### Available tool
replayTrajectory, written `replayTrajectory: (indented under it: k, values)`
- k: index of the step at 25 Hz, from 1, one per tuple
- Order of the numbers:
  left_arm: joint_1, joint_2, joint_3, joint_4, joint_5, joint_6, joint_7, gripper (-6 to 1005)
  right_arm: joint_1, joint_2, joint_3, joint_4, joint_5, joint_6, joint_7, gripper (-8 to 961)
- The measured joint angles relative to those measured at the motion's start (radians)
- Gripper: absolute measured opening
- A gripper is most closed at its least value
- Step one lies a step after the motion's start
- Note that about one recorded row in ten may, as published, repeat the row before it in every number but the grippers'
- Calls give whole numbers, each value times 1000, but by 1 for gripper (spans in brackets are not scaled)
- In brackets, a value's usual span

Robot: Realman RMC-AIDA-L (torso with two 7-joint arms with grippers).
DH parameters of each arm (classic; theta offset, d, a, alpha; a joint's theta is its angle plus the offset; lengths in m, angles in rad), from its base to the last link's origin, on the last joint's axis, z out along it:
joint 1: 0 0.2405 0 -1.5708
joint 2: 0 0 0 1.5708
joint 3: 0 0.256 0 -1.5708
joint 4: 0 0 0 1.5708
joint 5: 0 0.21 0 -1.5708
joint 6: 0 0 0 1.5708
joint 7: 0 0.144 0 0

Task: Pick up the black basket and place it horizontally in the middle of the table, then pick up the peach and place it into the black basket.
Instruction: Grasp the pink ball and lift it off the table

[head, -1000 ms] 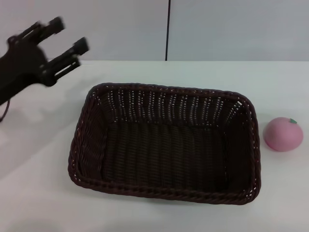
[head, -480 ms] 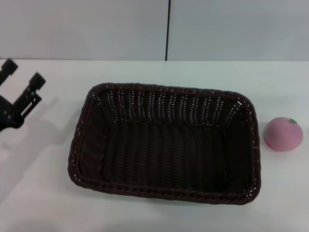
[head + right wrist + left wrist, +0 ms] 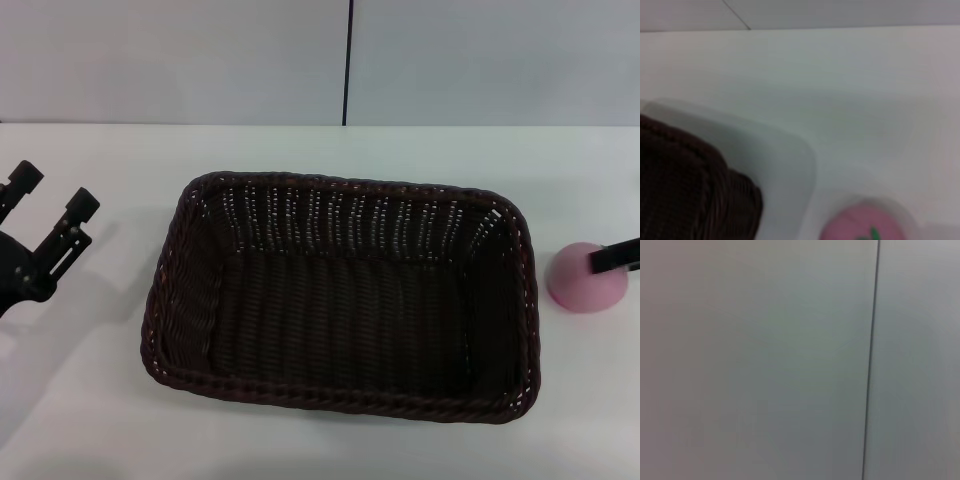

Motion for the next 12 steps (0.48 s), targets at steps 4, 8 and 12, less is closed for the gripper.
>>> replayTrajectory:
  k: [4,8,12]
  values:
    - [2,1,-1,-1,0,24,-4,717,32,-6,-15,153,14,82,-36,682]
    - [-1,2,-7,-2,-1,36,-9,716,39,-4,-53,184,12,112,-39,682]
    - [-3,2,-19,-2,-3,40,-10,715,27,-1,-61,154,11,96,-36,622]
